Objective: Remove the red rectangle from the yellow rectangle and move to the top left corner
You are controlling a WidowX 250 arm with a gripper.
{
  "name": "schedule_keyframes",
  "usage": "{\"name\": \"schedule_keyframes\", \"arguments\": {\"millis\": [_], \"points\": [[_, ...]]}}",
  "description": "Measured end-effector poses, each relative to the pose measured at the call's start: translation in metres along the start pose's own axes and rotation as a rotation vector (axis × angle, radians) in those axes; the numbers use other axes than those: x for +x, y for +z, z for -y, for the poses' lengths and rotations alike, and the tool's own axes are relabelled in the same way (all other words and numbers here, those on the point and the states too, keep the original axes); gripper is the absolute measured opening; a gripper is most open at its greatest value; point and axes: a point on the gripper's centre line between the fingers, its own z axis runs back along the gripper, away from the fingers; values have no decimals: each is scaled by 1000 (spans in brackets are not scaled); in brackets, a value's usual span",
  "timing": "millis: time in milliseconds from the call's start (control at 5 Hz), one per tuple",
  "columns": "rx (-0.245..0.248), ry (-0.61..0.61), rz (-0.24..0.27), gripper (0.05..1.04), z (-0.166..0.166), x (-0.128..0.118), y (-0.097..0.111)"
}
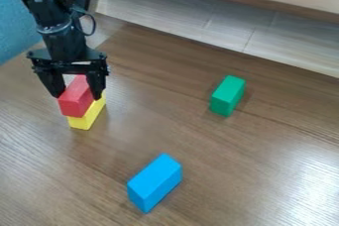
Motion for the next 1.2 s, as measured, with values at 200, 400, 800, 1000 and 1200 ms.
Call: {"name": "schedule_keyframes", "arguments": {"millis": [200, 400, 800, 1000, 1200], "points": [[9, 8, -2, 1001, 2, 0, -6], [22, 11, -13, 944, 0, -1, -14], [10, 49, -10, 593, 1, -4, -17], [-29, 64, 22, 593, 5, 14, -4], [-59, 84, 57, 593, 4, 40, 6]]}}
